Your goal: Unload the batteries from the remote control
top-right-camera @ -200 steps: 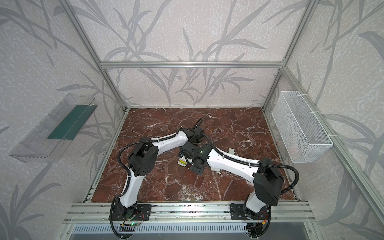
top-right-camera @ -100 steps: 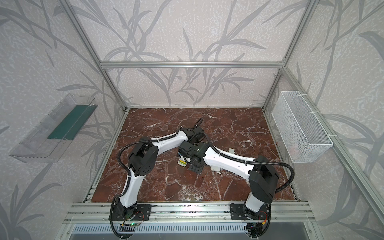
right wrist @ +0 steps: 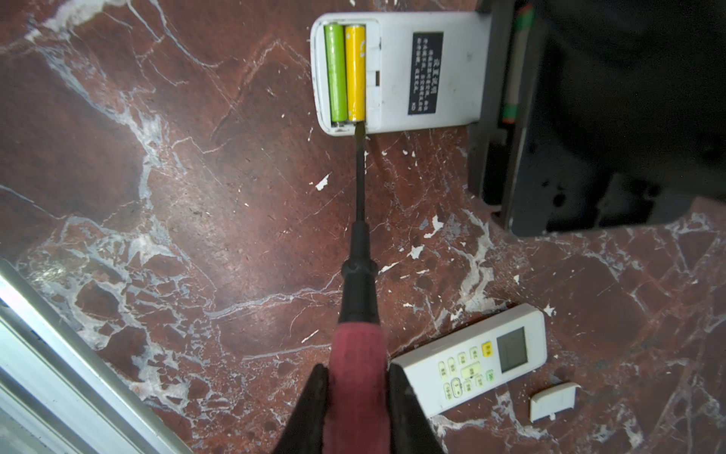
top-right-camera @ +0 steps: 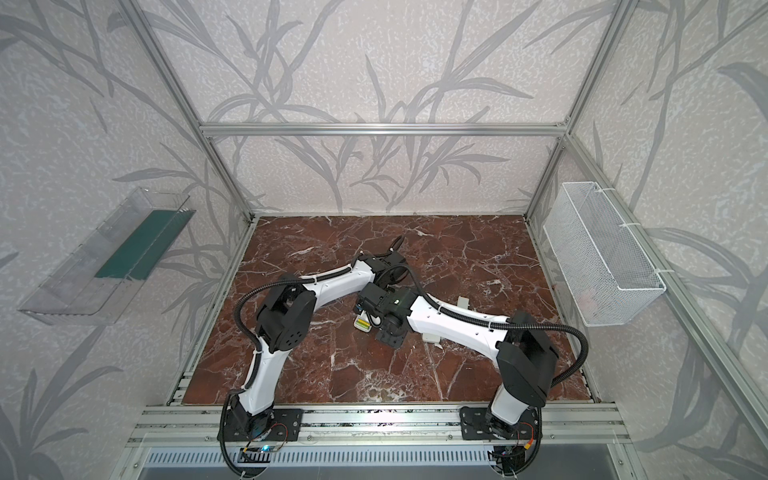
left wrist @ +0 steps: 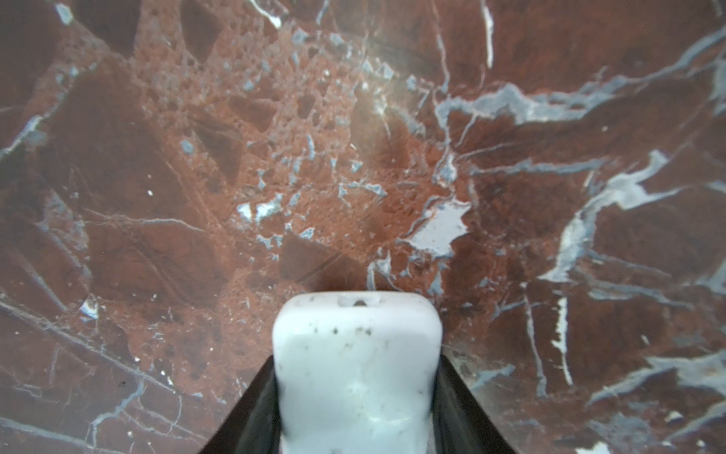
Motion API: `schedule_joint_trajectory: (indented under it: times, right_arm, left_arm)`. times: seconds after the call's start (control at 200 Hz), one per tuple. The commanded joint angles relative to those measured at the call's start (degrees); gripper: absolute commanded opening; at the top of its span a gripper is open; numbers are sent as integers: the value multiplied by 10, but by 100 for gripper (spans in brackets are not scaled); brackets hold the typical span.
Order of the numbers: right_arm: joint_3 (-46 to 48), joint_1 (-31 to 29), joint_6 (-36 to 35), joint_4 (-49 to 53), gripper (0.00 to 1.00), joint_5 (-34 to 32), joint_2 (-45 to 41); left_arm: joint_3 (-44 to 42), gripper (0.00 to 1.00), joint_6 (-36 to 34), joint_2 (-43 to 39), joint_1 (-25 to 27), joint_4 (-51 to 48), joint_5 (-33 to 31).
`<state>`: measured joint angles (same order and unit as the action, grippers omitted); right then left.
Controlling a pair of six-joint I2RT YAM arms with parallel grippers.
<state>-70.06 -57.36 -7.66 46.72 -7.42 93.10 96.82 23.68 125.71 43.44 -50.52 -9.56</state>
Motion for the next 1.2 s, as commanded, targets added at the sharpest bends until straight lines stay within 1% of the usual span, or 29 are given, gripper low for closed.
schedule_joint_trajectory:
  times: [0.0,0.275,0.6,0.76,1.02,1.195]
  right_arm:
    - [56,-6,24,-156,0,73,-4]
    - [164,-6,73,-260,0,62,-50]
    - [253,-6,143,-351,0,37,-88]
    - [284,-6,173,-392,0,23,-97]
    - [322,-6,208,-424,0,4,-105]
    - [342,-6,219,-443,0,0,-110]
  left_arm:
    - [-26,0,9,47,13,3,42]
    - [-36,0,8,53,12,17,56]
    - [-36,0,8,65,5,26,71]
    - [-32,0,6,71,-1,29,89]
    - [-15,0,-1,87,-13,26,114]
    - [-5,0,-3,98,-25,25,129]
